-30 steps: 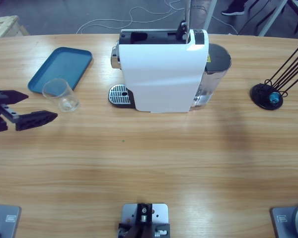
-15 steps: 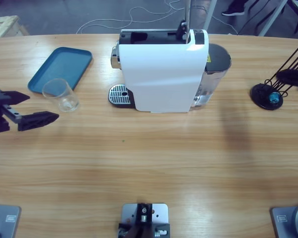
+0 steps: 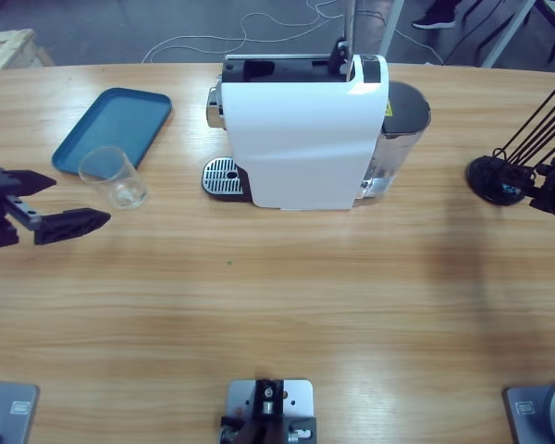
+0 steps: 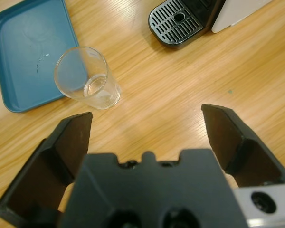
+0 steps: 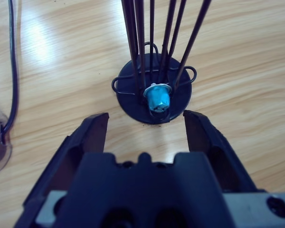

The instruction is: Pour coffee

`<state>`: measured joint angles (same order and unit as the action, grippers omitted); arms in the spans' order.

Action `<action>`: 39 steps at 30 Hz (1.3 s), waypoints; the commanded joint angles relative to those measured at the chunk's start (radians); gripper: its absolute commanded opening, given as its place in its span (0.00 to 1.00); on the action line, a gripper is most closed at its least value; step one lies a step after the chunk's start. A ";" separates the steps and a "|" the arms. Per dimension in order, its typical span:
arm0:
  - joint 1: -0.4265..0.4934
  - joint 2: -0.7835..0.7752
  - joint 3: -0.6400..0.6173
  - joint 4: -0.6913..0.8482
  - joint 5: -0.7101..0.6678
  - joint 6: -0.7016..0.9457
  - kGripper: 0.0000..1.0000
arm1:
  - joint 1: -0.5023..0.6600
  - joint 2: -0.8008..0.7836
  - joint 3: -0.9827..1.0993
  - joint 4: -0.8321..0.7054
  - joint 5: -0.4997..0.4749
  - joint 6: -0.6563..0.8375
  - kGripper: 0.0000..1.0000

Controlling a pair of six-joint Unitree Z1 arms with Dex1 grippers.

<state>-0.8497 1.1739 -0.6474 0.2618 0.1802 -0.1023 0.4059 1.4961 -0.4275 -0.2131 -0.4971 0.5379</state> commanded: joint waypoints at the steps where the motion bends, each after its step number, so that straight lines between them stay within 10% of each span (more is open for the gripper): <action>1: 0.008 0.027 0.006 -0.007 -0.005 0.016 0.99 | -0.052 0.126 0.024 -0.065 -0.042 -0.003 0.66; 23: 0.008 0.044 0.003 -0.007 -0.005 0.018 0.99 | -0.116 0.283 0.038 -0.241 -0.004 -0.084 0.54; 33: 0.008 0.044 0.003 -0.007 -0.005 0.018 0.99 | -0.116 0.290 0.098 -0.362 -0.012 -0.096 0.05; 39: 0.008 0.044 0.003 -0.007 -0.005 0.018 0.99 | -0.116 0.293 0.115 -0.391 -0.012 -0.123 0.00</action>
<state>-0.8497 1.1835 -0.6474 0.2618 0.1802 -0.1023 0.2969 1.7523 -0.3395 -0.5640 -0.5139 0.4465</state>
